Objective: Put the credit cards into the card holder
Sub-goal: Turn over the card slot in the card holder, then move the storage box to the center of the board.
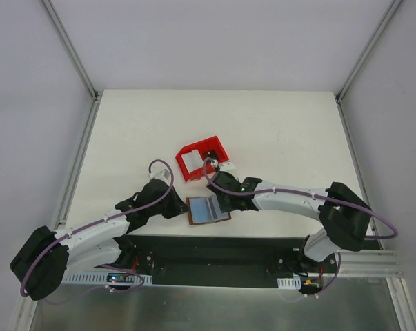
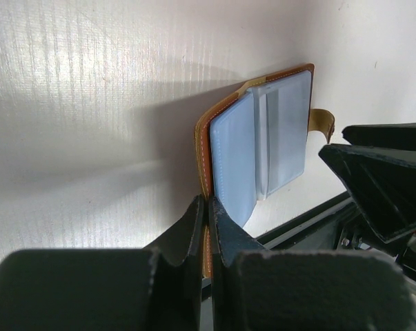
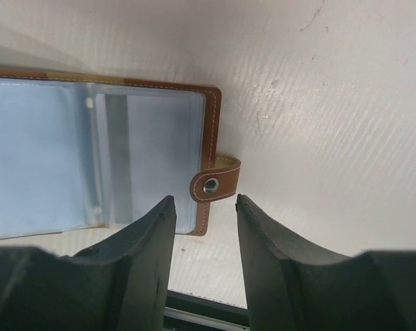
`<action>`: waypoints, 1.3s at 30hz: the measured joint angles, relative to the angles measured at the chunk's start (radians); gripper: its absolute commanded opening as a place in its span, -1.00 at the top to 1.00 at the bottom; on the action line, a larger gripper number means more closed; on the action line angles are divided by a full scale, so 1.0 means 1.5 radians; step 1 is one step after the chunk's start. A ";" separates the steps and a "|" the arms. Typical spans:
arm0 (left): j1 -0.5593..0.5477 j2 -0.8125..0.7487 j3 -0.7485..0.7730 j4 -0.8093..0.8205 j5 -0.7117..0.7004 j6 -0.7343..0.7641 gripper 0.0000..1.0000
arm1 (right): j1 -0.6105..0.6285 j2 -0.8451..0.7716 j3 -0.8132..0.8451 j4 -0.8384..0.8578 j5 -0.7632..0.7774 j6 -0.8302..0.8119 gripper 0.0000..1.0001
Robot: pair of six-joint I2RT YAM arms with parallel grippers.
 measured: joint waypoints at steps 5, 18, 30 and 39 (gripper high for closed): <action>0.000 0.000 0.000 0.000 0.000 0.000 1.00 | -0.004 -0.043 0.010 0.004 -0.018 -0.020 -0.02; 0.000 0.013 -0.013 0.004 -0.012 -0.008 1.00 | -0.109 -0.048 0.125 0.058 -0.153 -0.072 -0.14; 0.000 0.016 -0.017 0.004 -0.014 -0.010 1.00 | -0.194 0.183 0.354 0.061 -0.262 -0.140 -0.20; 0.004 0.019 -0.017 0.004 -0.014 -0.010 1.00 | -0.252 0.247 0.402 0.036 -0.272 -0.175 -0.22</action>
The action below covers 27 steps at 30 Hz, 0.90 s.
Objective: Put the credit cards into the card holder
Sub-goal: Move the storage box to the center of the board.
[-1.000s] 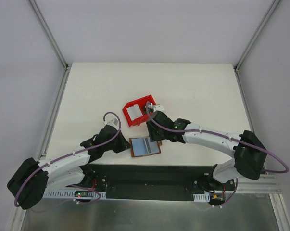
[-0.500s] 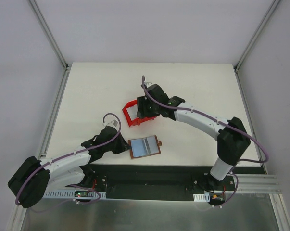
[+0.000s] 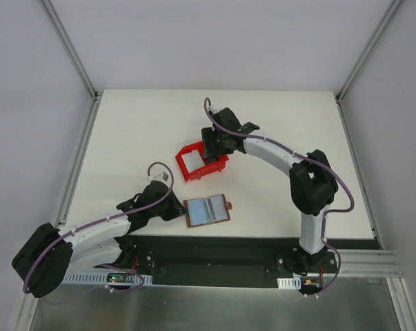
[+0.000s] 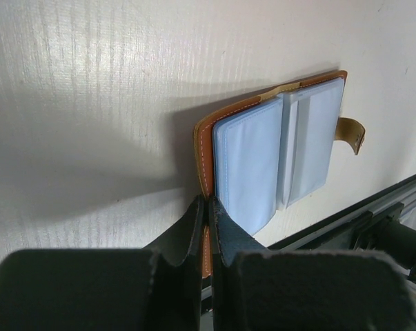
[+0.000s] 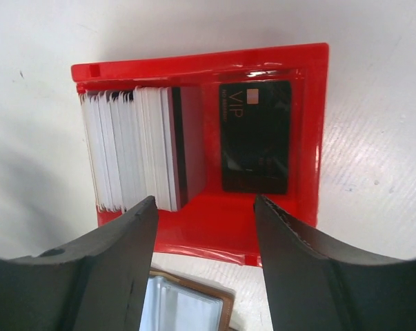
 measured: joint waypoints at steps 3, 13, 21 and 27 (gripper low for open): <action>0.000 0.005 0.000 0.000 0.000 0.000 1.00 | -0.009 0.000 -0.001 -0.006 0.000 -0.010 -0.22; 0.000 0.017 0.000 0.000 0.001 0.000 1.00 | -0.012 -0.013 -0.061 -0.002 0.003 -0.034 -0.24; 0.000 0.017 0.000 0.000 0.001 0.000 1.00 | -0.014 -0.069 -0.128 0.007 0.021 -0.039 -0.26; 0.000 0.020 0.000 0.000 0.001 0.000 1.00 | -0.025 -0.104 -0.171 0.016 0.037 -0.050 -0.27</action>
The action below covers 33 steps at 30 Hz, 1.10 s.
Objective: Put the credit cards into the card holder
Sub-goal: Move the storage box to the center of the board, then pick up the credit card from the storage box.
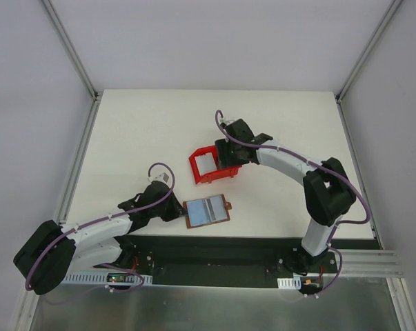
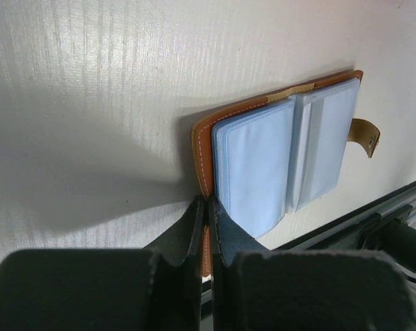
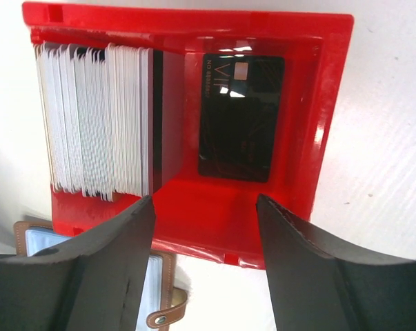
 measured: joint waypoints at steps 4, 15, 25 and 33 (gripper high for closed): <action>0.000 0.005 0.001 0.000 0.000 0.000 1.00 | -0.017 -0.005 -0.007 0.000 -0.001 -0.006 -0.29; 0.000 0.010 0.005 0.000 0.001 0.001 1.00 | -0.028 -0.005 -0.006 0.030 -0.075 0.013 -0.35; 0.000 0.014 0.006 0.001 0.001 0.001 1.00 | -0.028 0.016 -0.001 0.066 -0.108 0.052 -0.37; 0.000 0.014 0.006 0.001 0.001 0.001 1.00 | -0.026 0.026 -0.007 0.096 -0.125 0.084 -0.39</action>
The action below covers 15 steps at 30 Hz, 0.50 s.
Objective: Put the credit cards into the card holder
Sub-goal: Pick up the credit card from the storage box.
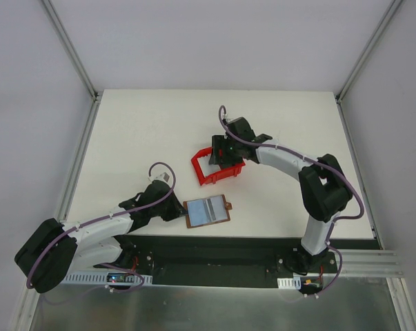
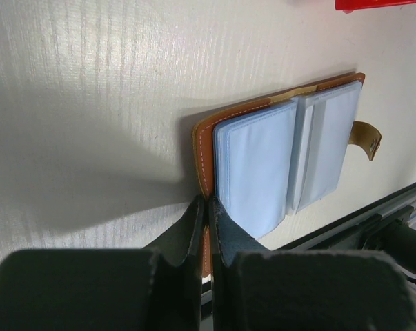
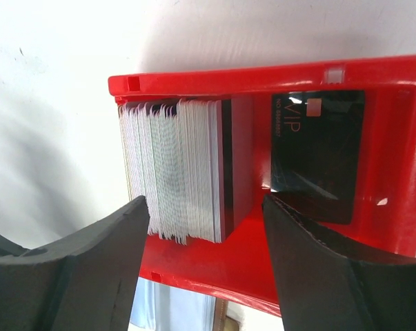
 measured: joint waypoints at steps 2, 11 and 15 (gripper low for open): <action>0.000 0.000 0.000 0.000 0.000 0.000 1.00 | 0.003 0.000 -0.011 0.011 0.002 0.013 -0.40; 0.000 0.000 0.000 0.000 0.000 0.000 1.00 | 0.048 0.000 -0.047 0.058 0.054 0.080 -0.44; 0.000 -0.001 0.000 0.000 0.000 0.000 1.00 | 0.059 0.000 -0.051 0.065 0.082 0.090 -0.46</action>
